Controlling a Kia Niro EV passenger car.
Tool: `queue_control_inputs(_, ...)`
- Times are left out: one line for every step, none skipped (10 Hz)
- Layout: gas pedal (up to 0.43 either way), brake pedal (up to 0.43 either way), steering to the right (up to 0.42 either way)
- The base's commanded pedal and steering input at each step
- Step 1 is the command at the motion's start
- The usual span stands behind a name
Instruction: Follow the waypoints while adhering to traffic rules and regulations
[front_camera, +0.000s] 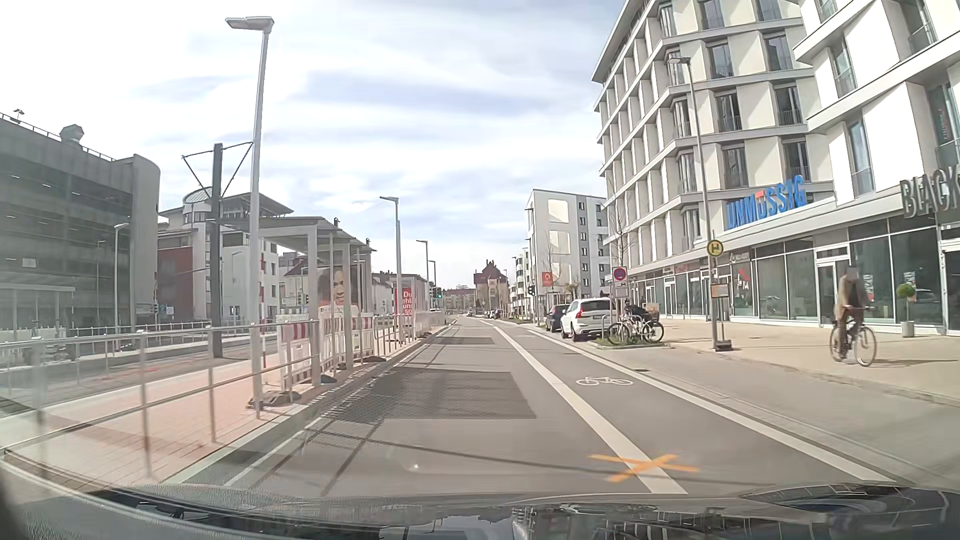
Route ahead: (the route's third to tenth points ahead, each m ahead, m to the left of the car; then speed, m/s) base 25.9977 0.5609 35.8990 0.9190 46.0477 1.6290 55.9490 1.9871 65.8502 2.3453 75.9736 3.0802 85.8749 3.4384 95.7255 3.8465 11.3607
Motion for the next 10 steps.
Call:
queue_control_inputs(0.197,0.0,-0.026)
queue_control_inputs(0.197,0.0,-0.021)
queue_control_inputs(0.197,0.0,-0.018)
queue_control_inputs(0.197,0.0,-0.014)
queue_control_inputs(0.197,0.0,-0.01)
queue_control_inputs(0.197,0.0,-0.008)
queue_control_inputs(0.197,0.0,-0.006)
queue_control_inputs(0.197,0.0,-0.006)
queue_control_inputs(0.197,0.0,-0.005)
queue_control_inputs(0.189,0.0,-0.004)
